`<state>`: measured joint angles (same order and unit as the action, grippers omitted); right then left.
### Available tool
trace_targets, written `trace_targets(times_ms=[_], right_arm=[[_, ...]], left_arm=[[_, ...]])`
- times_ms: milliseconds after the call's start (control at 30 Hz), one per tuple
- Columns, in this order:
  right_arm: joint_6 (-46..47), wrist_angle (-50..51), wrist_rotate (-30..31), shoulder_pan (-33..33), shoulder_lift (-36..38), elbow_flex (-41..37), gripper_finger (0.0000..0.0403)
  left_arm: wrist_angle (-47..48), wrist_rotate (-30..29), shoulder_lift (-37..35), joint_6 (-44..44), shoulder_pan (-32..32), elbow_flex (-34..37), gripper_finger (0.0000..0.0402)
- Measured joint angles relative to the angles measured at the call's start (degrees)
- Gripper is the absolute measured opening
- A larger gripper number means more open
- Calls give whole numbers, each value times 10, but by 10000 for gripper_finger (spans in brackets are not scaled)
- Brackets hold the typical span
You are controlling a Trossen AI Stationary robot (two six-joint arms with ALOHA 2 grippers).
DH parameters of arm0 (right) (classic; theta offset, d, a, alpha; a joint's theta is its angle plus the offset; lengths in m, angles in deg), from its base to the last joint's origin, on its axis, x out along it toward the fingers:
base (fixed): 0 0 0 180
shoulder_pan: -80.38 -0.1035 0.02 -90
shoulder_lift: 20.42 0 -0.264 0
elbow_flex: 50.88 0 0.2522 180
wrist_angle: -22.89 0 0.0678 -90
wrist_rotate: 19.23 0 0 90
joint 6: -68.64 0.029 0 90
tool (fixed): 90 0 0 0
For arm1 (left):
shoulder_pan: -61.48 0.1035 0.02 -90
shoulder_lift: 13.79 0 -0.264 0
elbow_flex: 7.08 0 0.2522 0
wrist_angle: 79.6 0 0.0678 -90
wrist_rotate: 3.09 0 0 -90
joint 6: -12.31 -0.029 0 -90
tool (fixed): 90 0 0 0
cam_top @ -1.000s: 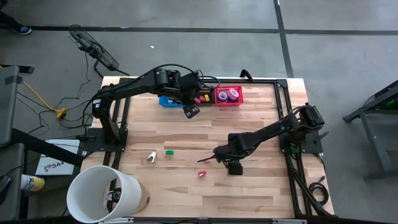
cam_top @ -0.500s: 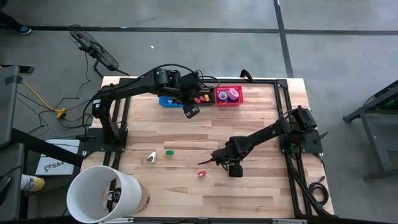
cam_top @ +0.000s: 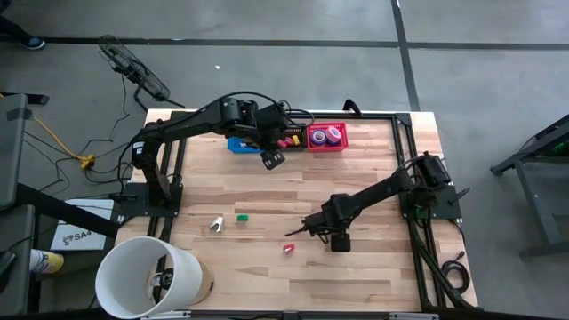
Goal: Pick and place Stapler, Stapler remover, tape
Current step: Put the black staple remover into the blue bin
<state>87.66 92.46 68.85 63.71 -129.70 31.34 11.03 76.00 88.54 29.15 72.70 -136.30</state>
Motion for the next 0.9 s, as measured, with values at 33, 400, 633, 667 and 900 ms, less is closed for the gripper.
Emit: trace_targets(times_ms=[33, 400, 633, 667, 900], right_arm=[[-1, -1, 0, 0, 0, 0, 256], [-15, -7, 0, 0, 0, 0, 120], [-13, -8, 0, 1, 1, 1, 87], [-11, -8, 0, 1, 2, 1, 87], [5, 3, 1, 2, 16, 5, 87]], left_arm=[[0, 0, 0, -1, 0, 0, 229], [0, 0, 0, -1, 0, 0, 229], [0, 0, 0, -5, 0, 0, 229], [0, 0, 0, -5, 0, 0, 229], [0, 0, 0, -5, 0, 0, 229]])
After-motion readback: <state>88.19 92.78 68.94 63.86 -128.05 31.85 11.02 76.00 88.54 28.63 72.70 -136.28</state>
